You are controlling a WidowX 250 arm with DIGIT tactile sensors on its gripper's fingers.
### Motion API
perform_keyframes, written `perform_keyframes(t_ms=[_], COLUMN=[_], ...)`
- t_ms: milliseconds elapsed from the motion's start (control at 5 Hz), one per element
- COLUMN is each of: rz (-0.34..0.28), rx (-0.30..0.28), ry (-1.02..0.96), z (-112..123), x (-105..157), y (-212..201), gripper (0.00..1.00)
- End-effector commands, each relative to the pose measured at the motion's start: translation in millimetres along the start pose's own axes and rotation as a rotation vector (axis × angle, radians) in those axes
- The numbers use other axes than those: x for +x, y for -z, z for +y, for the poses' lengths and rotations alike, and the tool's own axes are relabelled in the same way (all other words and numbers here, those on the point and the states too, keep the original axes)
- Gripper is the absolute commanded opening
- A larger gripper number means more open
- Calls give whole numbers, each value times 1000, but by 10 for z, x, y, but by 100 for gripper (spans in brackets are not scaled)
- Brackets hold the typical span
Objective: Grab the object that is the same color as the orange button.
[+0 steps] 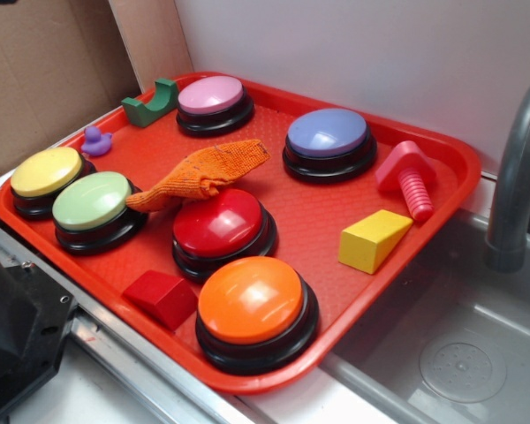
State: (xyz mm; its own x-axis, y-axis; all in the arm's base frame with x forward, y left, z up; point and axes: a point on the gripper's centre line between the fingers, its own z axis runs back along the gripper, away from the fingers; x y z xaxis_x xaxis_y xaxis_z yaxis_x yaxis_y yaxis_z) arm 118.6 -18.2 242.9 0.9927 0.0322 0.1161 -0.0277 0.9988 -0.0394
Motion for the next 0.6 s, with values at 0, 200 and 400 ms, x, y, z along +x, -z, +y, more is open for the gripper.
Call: perform_keyframes(t_ms=[0, 200, 400], rz=[0, -22, -42], rx=[0, -21, -25], ry=[0, -35, -123], z=[0, 20, 57], x=[0, 116, 306], y=[0, 96, 284], gripper=[100, 100, 100])
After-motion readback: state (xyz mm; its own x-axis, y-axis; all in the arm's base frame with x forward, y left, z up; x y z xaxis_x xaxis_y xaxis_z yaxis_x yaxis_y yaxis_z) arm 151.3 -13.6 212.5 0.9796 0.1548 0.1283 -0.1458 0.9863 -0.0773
